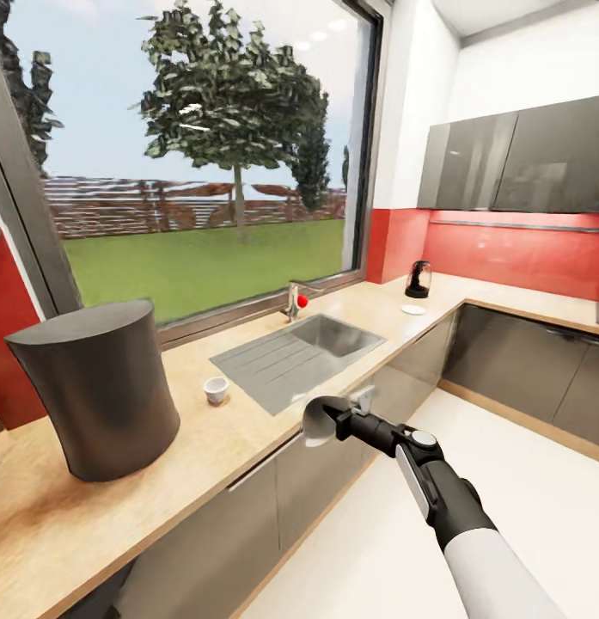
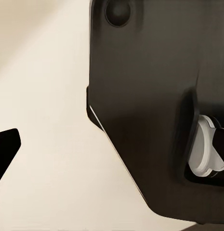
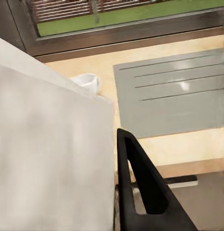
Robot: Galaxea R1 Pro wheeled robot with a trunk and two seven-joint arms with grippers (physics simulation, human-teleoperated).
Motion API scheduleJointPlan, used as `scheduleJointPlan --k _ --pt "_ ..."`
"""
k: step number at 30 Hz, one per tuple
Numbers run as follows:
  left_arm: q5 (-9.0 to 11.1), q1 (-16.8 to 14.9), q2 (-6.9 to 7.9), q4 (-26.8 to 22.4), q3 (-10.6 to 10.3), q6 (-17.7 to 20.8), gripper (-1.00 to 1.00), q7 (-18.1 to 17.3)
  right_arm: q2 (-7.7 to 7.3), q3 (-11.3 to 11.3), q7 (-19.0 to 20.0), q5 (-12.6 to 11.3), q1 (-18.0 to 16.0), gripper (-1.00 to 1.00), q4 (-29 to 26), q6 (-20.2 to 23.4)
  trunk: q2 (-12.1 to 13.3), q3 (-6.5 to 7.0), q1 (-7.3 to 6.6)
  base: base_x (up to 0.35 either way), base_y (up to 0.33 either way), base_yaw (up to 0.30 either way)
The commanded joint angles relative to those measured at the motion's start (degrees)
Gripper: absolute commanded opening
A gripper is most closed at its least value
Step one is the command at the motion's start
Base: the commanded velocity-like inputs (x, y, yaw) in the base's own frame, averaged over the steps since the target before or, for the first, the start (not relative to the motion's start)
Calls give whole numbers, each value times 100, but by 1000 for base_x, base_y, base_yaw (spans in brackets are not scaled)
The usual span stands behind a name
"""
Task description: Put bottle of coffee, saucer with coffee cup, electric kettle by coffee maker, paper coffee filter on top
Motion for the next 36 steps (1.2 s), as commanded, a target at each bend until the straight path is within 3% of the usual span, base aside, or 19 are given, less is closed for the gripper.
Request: scheduleJointPlan --k 1,20,36 --pt "16 3 -2 -11 13 -8 100 15 3 -3 21 -11 -4 -100 -8 51 -10 -11 6 253 -240 -107" --pt "14 3 -2 -7 31 -8 100 15 4 1 21 -9 -3 -100 -9 41 -10 -11 6 281 -207 1" --pt "14 3 -2 -3 31 -8 100 15 6 1 24 -11 -4 -100 -9 41 -10 -11 6 276 -220 250"
